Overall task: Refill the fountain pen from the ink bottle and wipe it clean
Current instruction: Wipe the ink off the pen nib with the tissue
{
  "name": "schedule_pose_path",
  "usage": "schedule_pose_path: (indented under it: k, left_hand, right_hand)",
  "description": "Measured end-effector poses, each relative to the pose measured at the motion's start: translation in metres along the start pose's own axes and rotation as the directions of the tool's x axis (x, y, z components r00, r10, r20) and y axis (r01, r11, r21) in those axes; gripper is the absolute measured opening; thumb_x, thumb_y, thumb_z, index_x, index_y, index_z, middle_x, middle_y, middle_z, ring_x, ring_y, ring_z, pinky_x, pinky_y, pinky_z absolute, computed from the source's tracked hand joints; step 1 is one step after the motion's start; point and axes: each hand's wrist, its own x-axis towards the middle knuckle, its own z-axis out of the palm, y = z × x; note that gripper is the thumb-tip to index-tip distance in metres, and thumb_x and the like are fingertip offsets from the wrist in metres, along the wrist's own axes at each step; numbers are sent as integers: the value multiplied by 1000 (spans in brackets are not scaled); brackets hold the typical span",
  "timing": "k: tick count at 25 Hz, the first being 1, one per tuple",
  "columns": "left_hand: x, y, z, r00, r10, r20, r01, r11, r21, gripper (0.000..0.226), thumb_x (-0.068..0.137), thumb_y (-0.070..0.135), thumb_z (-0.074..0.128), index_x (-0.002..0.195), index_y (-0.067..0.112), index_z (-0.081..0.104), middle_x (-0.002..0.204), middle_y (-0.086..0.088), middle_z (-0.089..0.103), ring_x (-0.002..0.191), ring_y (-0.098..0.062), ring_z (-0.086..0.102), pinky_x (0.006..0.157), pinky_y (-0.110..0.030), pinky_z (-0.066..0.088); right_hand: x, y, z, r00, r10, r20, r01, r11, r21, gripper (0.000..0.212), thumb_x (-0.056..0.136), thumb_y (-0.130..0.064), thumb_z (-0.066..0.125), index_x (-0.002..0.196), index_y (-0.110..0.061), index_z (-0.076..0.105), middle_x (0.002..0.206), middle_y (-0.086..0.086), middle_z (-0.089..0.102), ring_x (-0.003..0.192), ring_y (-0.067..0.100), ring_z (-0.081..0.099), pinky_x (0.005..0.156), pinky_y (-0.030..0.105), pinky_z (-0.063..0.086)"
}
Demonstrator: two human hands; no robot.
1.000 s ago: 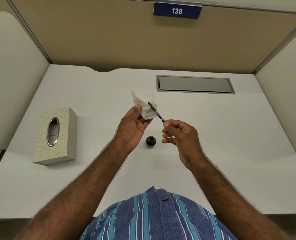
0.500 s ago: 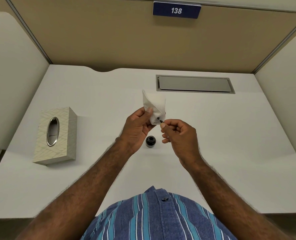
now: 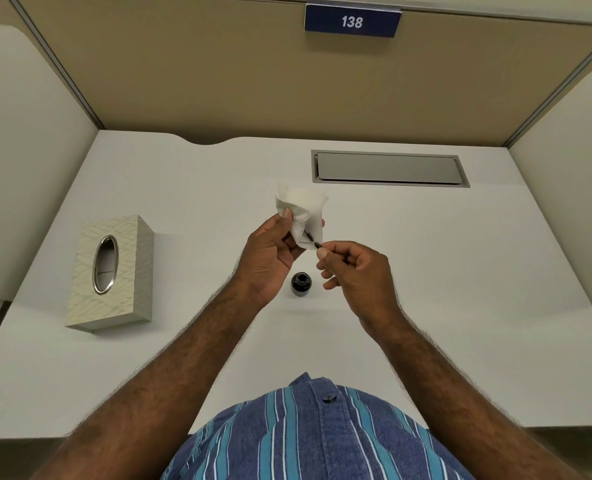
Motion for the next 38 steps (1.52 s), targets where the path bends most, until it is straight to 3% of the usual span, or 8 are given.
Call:
schedule_pose_path:
  k: [8,16,22,27,31,34,38]
  left_hand:
    - [4,6,-3,998,12,58,-9,999,-49,31,107,23,50,122,7,72,124,-20,72,117,-32,69,97,-39,56]
    - [9,10,-1,998,52,-16,-53,995,-84,29,107,21,50,125,5,67,120,-19,74,113,-30,72,91,-38,59]
    - [7,8,0,1000,15,-20,-19,982,-186,30,108,20,48,126,5,66,124,-19,72,117,-32,70,97,-42,57]
    - [3,1,0,1000,-9,-8,8,998,-60,28,106,20,53,123,6,70,127,-16,71,122,-31,66,102,-44,54]
    - [0,-8,1,1000,24,-3,-24,995,92,33,106,20,55,126,-4,65,132,-25,65,127,-41,61,105,-47,52]
    - [0,-7,2,998,57,-13,-56,993,105,33,105,21,56,125,-4,65,129,-27,66,127,-45,60,106,-50,51]
    - [-2,-3,3,998,61,7,-61,997,48,33,107,23,52,128,0,66,126,-25,69,120,-40,67,98,-44,56]
  right_hand:
    - [1,2,-1,999,-4,45,3,1000,12,9,98,-20,75,105,-18,80,82,4,81,70,13,74,63,30,63]
    - [1,3,-4,999,10,34,-11,999,35,9,96,-21,78,105,-19,80,86,4,82,76,14,76,66,32,64]
    - [2,1,-5,999,43,4,-43,993,111,10,98,-20,74,106,-15,79,85,5,80,74,16,73,63,32,62]
    - [1,-1,-3,999,39,-31,-37,996,77,9,99,-21,74,105,-16,78,85,6,80,72,13,72,62,30,62]
    - [-1,-2,1,996,-22,-84,19,999,-35,10,95,-22,79,102,-16,77,84,4,80,69,14,72,59,29,61]
    - [-1,-3,2,995,-43,-93,34,995,-92,12,91,-24,83,101,-19,78,84,3,79,78,26,75,68,38,64]
    - [-1,-3,0,995,-61,-78,51,990,-132,12,90,-27,84,101,-24,79,87,-4,79,84,23,74,76,46,66]
